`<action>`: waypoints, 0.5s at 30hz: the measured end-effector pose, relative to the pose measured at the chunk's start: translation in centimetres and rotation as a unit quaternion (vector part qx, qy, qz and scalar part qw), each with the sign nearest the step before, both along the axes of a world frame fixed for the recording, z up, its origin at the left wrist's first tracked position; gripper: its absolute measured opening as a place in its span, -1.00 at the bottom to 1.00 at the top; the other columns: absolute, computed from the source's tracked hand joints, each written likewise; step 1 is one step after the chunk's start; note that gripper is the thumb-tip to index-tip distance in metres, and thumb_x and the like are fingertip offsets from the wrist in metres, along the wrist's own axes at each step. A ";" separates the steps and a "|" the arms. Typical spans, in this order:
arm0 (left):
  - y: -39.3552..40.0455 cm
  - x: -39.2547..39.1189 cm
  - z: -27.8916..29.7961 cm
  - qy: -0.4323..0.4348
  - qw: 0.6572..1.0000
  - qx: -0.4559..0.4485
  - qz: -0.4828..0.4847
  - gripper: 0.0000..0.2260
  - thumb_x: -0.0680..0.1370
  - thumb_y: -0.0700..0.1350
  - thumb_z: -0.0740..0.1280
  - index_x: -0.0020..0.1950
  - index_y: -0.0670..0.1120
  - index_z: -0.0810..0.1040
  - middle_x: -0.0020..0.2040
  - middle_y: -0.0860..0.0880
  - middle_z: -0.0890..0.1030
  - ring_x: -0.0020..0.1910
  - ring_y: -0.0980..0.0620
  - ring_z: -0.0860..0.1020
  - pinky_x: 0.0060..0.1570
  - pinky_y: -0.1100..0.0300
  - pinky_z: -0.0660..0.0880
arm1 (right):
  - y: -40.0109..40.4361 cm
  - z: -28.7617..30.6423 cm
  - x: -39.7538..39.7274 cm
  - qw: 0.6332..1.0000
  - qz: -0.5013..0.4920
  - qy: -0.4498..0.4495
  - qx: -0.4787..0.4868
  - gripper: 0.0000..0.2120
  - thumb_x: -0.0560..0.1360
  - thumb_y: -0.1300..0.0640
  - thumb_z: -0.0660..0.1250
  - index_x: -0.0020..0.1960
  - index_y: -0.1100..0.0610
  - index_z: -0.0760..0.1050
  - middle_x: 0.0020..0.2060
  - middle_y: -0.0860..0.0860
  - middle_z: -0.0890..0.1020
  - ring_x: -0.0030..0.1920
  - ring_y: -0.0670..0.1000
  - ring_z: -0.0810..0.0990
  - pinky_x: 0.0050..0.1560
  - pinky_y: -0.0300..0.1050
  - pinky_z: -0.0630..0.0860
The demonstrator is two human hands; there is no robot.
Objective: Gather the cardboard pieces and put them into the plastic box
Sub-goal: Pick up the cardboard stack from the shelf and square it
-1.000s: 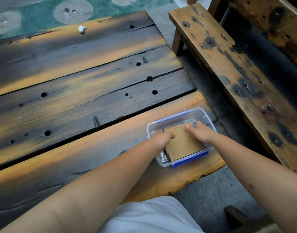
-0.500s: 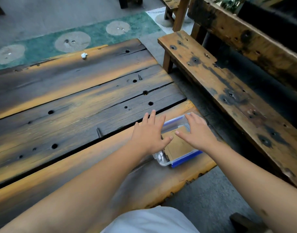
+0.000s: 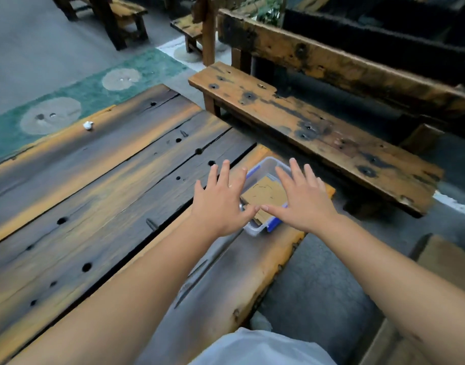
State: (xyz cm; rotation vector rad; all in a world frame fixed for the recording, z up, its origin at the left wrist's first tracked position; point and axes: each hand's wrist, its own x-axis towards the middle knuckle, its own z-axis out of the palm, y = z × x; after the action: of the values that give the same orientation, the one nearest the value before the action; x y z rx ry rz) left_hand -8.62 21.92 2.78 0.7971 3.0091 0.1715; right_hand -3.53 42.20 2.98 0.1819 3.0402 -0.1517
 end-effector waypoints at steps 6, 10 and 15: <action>-0.5 1.5 2.0 0.035 0.998 0.008 -0.056 -0.18 0.39 0.49 -0.07 0.55 0.11 -0.08 0.60 -0.12 -0.03 0.56 -0.21 -0.02 0.37 -0.35 0.16 | -0.7 2.4 5.1 0.996 -0.071 0.045 -0.002 0.00 0.29 -0.60 -0.04 0.58 -0.10 -0.08 0.60 0.06 -0.10 0.56 0.24 -0.12 0.47 0.30 0.02; 1.5 3.7 3.6 0.039 0.994 0.016 -0.101 -0.18 0.40 0.48 -0.06 0.56 0.11 -0.07 0.60 -0.12 -0.03 0.56 -0.19 -0.03 0.38 -0.36 0.15 | -0.2 3.7 9.3 0.992 -0.108 0.062 -0.009 -0.02 0.29 -0.59 -0.08 0.57 -0.11 -0.04 0.60 0.05 -0.10 0.57 0.17 -0.15 0.48 0.27 -0.01; 6.2 7.3 5.6 0.060 0.984 0.019 -0.164 -0.20 0.41 0.47 -0.07 0.56 0.12 -0.11 0.60 -0.11 -0.05 0.57 -0.16 -0.06 0.39 -0.35 0.10 | 2.4 5.1 15.3 0.985 -0.151 0.081 0.016 -0.05 0.30 -0.59 -0.13 0.57 -0.13 -0.04 0.60 0.05 -0.09 0.57 0.14 -0.15 0.49 0.25 -0.04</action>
State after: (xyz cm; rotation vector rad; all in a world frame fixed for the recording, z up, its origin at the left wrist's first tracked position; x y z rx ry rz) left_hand -1.34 28.11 8.37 1.3353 2.9317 0.1791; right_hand 11.75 44.57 8.09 0.6656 3.1559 -0.1461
